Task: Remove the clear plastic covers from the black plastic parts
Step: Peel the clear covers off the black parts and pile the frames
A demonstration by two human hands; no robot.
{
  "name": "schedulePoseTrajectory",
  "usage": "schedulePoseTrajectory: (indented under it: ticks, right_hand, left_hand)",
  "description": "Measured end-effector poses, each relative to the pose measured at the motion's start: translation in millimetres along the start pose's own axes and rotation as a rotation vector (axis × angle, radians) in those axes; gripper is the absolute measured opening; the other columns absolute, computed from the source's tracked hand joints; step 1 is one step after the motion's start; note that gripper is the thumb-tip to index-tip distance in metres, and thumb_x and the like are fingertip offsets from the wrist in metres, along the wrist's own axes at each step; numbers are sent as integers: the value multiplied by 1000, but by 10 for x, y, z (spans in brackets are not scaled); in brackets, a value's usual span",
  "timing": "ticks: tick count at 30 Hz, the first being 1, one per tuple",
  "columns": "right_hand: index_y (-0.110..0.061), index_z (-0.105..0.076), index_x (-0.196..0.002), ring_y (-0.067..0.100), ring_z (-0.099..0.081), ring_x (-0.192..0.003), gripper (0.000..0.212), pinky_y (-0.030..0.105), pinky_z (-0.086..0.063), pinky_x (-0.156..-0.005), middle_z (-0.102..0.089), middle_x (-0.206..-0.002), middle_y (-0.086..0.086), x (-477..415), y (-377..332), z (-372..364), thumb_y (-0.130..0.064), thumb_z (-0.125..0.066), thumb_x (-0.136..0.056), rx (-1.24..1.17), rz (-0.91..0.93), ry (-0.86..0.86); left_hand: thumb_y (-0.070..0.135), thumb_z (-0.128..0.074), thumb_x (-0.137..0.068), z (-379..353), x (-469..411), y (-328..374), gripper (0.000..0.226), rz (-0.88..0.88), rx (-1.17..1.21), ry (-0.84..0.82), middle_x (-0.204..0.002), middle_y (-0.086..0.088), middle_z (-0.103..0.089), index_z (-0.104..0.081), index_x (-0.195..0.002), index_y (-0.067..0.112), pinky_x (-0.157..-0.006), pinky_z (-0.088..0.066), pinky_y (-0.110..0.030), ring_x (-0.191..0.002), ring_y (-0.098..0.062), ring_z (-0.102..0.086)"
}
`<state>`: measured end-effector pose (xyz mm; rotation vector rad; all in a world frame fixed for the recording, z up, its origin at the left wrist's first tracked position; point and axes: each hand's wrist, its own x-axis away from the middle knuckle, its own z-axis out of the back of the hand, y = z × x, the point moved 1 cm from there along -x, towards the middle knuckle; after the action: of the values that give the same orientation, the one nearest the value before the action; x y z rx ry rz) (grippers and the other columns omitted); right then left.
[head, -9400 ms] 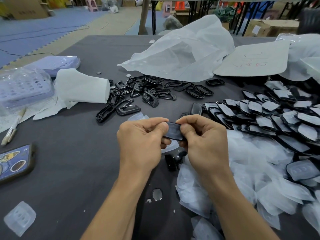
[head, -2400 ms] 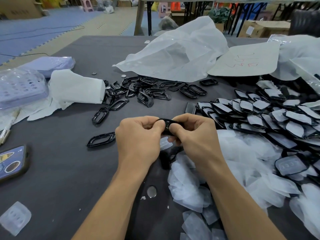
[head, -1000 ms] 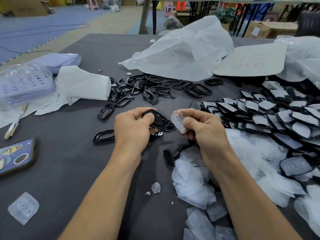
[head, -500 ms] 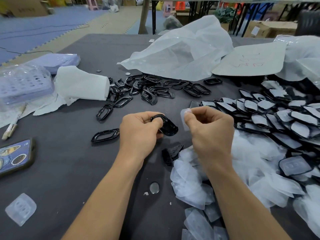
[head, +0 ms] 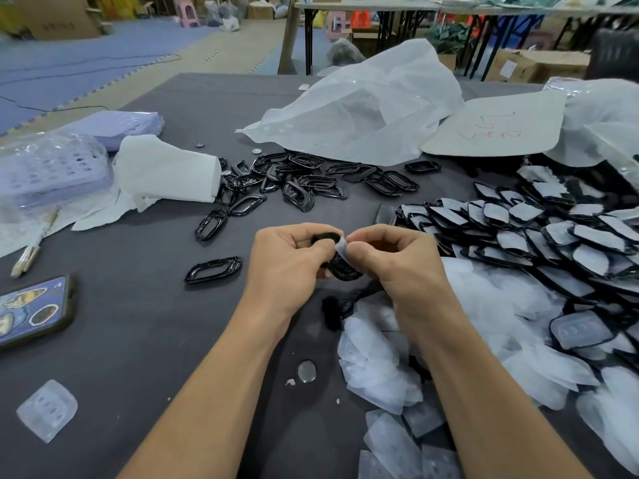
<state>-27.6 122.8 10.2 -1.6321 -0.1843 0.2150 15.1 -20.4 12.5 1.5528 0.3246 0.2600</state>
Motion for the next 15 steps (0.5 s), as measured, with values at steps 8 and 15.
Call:
schedulePoseTrajectory:
  ticks: [8, 15]
  right_hand:
    - [-7, -78, -72, 9, -64, -57, 13, 17, -49, -53, -76, -72, 10, 21, -4, -9, 3, -84, -76, -60, 4, 114]
    - [-15, -77, -70, 6, -38, -44, 20, 13, -32, -42, -51, -48, -6, -11, -22, 35, -6, -76, -88, -169, -61, 142]
  left_hand:
    - [-7, -68, -90, 9, -24, -17, 35, 22, -13, 18, -73, -5, -79, -82, -76, 21, -55, -56, -20, -62, -13, -72]
    - [-1, -69, -91, 18, -72, -70, 36, 69, -35, 121, -75, -4, -79, -84, -74, 27, -59, -59, -24, -64, -14, -73]
